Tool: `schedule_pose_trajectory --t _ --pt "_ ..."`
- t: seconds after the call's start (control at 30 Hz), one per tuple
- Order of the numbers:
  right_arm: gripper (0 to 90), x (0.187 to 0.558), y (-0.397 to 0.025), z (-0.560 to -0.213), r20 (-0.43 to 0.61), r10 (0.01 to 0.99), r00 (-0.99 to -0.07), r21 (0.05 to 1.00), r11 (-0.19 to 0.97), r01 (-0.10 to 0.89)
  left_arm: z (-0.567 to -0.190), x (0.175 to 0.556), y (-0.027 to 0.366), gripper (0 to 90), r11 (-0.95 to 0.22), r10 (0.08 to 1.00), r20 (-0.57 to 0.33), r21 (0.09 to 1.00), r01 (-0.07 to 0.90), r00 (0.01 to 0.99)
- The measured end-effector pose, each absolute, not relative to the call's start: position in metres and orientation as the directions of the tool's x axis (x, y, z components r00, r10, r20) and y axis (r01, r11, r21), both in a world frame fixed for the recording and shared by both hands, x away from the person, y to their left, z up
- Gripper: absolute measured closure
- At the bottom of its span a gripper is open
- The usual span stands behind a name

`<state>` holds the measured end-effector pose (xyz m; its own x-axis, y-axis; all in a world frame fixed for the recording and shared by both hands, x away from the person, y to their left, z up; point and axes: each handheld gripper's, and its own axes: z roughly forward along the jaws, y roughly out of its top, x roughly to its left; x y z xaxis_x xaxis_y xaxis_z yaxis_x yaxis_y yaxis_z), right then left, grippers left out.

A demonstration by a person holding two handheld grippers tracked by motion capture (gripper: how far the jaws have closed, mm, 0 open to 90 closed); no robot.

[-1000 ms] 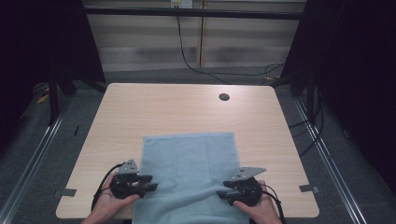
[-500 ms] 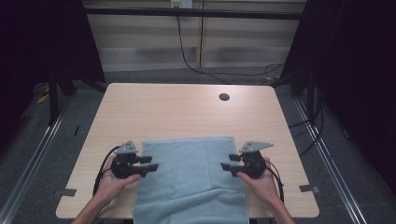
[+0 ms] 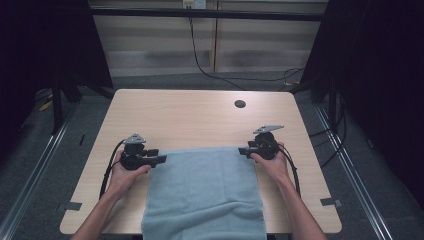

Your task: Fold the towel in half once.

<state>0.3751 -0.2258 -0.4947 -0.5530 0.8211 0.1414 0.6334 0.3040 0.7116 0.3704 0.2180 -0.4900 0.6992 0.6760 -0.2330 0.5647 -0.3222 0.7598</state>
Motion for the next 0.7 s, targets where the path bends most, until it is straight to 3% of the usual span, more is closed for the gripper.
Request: schedule_pose_trajectory --t 0.17,0.3,0.47,0.53,0.6,0.7 --pt "40.2 0.378 -0.226 -0.502 0.157 0.818 -0.553 0.71 0.295 0.639 -0.493 0.376 0.224 47.6 -0.289 0.694 -0.251 0.761 0.581 0.674" --pt "39.6 0.373 -0.219 -0.504 0.071 0.818 -0.571 0.719 0.355 0.597 -0.496 0.382 0.227 46.2 -0.265 0.706 -0.258 0.768 0.583 0.66" --pt "44.8 0.369 -0.212 -0.505 0.029 0.806 -0.591 0.696 0.408 0.591 -0.499 0.386 0.231 43.5 -0.285 0.716 -0.237 0.759 0.586 0.656" --pt "51.8 0.366 -0.214 -0.504 0.03 0.806 -0.591 0.699 0.405 0.589 -0.498 0.385 0.23 41.9 -0.29 0.714 -0.231 0.762 0.579 0.661" --pt "68.0 0.362 -0.217 -0.504 0.049 0.807 -0.589 0.706 0.389 0.592 -0.498 0.385 0.226 40.5 -0.303 0.711 -0.222 0.759 0.576 0.667" --pt "80.2 0.355 -0.221 -0.504 0.072 0.803 -0.592 0.704 0.38 0.6 -0.5 0.384 0.219 37.2 -0.336 0.696 -0.205 0.754 0.564 0.688"
